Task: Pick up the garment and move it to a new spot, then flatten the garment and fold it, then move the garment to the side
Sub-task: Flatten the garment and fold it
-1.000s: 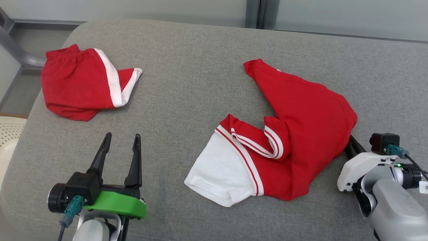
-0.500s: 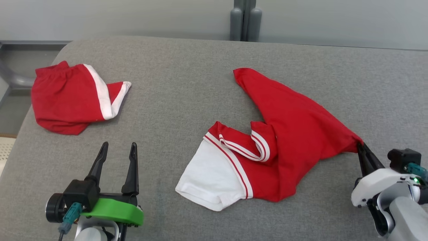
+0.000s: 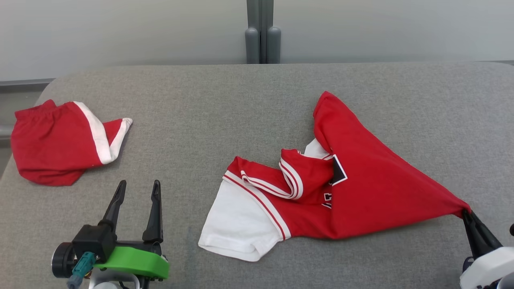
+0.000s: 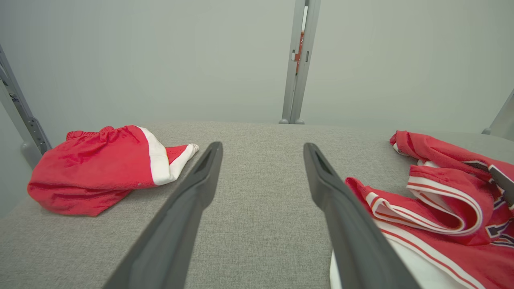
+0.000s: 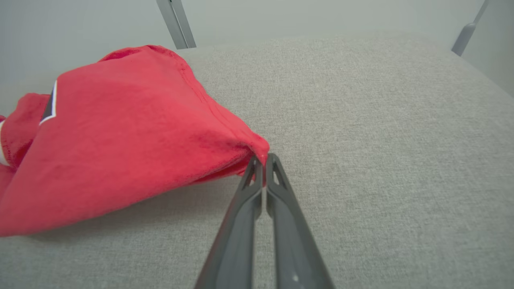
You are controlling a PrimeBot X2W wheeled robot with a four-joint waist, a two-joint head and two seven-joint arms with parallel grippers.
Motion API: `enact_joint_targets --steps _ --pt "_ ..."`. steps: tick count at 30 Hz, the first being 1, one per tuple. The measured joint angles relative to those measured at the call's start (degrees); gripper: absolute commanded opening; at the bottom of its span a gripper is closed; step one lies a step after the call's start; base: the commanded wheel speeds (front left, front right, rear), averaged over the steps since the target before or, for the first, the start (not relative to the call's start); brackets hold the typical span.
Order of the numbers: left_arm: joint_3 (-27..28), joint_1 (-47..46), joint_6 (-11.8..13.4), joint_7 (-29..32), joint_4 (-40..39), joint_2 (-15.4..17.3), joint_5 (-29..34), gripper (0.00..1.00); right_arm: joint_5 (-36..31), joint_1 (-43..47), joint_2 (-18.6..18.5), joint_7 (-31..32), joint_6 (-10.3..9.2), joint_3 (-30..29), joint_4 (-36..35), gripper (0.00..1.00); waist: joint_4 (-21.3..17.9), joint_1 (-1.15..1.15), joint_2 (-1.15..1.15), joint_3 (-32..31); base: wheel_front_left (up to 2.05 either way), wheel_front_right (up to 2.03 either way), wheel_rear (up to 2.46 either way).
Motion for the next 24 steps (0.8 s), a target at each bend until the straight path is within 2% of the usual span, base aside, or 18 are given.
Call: enact_joint_targets --steps 1,2,3,4,24 --pt "0.1 0.2 0.0 0.0 0.0 0.0 0.0 1.0 0.5 1.2 0.2 0.7 0.0 -0.7 -0.6 0.0 -0.2 0.0 0.0 -0.2 0.0 0.0 0.0" --pt "0.2 0.4 0.0 0.0 0.0 0.0 0.0 1.0 0.3 2.2 0.4 1.1 0.0 -1.1 -1.2 0.17 -0.4 0.0 0.0 -0.3 0.0 0.0 0.0" --pt "0.3 0.5 0.0 0.0 0.0 -0.1 0.0 1.0 0.3 2.8 0.9 1.1 0.0 -1.7 -2.0 0.72 -0.5 0.0 0.0 -0.5 0.0 0.0 0.0" --pt "0.3 0.6 0.0 0.0 0.0 -0.1 0.0 1.0 0.4 3.1 1.4 1.1 0.0 -2.1 -2.5 1.0 -0.6 0.0 0.0 -0.7 0.0 0.0 0.0" --pt "2.3 3.2 0.0 0.0 -0.1 0.4 0.0 1.0 -9.3 2.4 10.8 -2.8 0.0 -3.6 -13.5 1.0 -1.8 0.0 0.0 -4.3 0.0 0.0 0.0"
